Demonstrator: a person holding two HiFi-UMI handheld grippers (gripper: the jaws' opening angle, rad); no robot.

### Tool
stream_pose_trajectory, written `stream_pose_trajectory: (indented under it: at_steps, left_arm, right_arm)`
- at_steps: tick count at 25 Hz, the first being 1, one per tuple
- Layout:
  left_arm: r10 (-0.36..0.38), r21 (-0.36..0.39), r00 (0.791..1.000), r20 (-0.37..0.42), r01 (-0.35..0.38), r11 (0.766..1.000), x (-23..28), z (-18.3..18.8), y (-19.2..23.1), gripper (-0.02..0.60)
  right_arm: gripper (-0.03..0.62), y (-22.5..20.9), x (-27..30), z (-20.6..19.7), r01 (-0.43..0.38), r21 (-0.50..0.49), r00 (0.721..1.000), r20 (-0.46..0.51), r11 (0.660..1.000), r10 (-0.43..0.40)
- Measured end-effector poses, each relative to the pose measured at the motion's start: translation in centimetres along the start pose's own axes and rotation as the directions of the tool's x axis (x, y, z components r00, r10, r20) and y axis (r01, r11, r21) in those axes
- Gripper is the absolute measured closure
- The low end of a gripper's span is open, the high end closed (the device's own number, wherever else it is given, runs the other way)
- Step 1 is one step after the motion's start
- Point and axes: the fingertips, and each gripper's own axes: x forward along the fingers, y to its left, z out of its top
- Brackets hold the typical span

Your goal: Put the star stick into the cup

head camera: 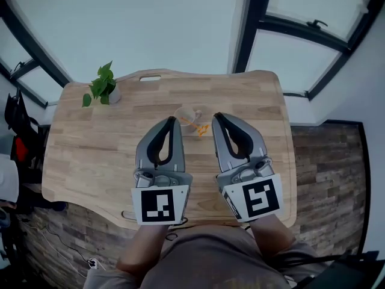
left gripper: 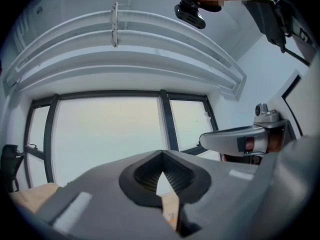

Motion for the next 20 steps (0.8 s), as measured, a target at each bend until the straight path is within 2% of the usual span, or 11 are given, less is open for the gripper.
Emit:
stream_pose_trajectory:
  at_steps: [8,20]
  left_arm:
    - [-0.004,0.020,0.999,0.043,0.003,1.000,-0.2,2.0,-0.5,0.581]
    - [-0.006,0.019,0.999,0.038,0.005,1.000,0.3,1.7,-0.2,0.581]
  right_arm:
    - [0.568,-0.6,-0.5,1.7,0.023,-0.021,0.999,0.038,1.000,-0.023]
    - [0.568,-0.9,0.1,1.3,0.030,-0.015,0.999,0.037,0.999,-0.029]
